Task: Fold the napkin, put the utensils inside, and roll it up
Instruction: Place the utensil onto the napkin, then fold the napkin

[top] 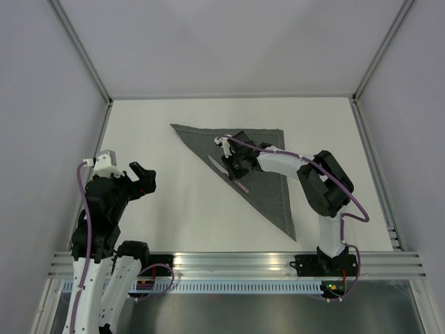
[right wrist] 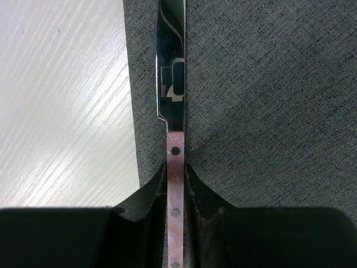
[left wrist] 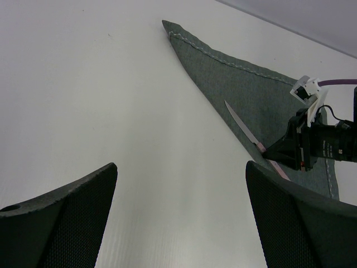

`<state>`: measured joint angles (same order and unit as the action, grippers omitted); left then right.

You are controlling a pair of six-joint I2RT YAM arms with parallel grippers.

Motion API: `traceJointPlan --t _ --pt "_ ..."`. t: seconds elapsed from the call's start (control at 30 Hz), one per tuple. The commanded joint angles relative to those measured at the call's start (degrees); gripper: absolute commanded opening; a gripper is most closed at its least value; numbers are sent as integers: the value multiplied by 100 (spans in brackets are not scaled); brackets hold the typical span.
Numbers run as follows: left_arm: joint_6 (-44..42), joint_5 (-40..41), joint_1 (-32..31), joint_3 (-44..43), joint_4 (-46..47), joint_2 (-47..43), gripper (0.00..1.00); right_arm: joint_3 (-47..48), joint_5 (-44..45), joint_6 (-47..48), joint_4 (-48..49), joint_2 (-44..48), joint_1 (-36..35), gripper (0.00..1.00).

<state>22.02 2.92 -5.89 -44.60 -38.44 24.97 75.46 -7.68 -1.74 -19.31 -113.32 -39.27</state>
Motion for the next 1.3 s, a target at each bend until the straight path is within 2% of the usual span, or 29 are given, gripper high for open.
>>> traceJointPlan --t 0.0,0.13,0.43,0.57,0.7,0.87,0.93,0.97,1.07,1.1,1.13,1.17,1.23,1.27 --pt "-119 -19 -26 30 108 8 100 276 -14 -63 -29 99 -37 23" --pt "-128 -19 -26 30 126 8 100 303 -49 -81 -64 108 -37 32" --pt "-128 -63 -26 21 117 16 100 399 -23 -64 -134 196 -37 37" --pt "-154 -474 -26 -22 231 217 100 592 109 7 -239 450 -11 40" --pt "170 -1020 -26 -102 564 552 100 891 -49 -37 -459 793 252 42" --pt "496 -1469 -122 126 1679 737 100 1023 -504 -204 -758 1363 1209 42" --pt "549 -1505 -420 223 2249 886 100 927 -690 -327 -846 1557 1822 43" --pt "531 -1400 -839 284 2427 956 100 900 -839 -345 -907 1724 2026 43" --pt "207 -409 -1903 154 2875 1552 100 725 -1103 -380 -1092 2005 2800 43" --pt "76 -75 -2716 92 2981 1755 100 629 -1156 -380 -1145 2059 3124 44" --pt "-204 528 -3116 48 3078 2157 100 584 -1191 -345 -1232 2111 3283 44" --pt "-364 830 -3859 57 3392 2309 100 540 -1261 -319 -1268 2199 3424 44" --pt "-898 1436 -4523 310 3806 2703 100 461 -1306 -161 -1408 2261 3767 45" --pt "-1067 1544 -5074 416 4452 2819 100 426 -1297 -117 -1435 2279 3838 45"
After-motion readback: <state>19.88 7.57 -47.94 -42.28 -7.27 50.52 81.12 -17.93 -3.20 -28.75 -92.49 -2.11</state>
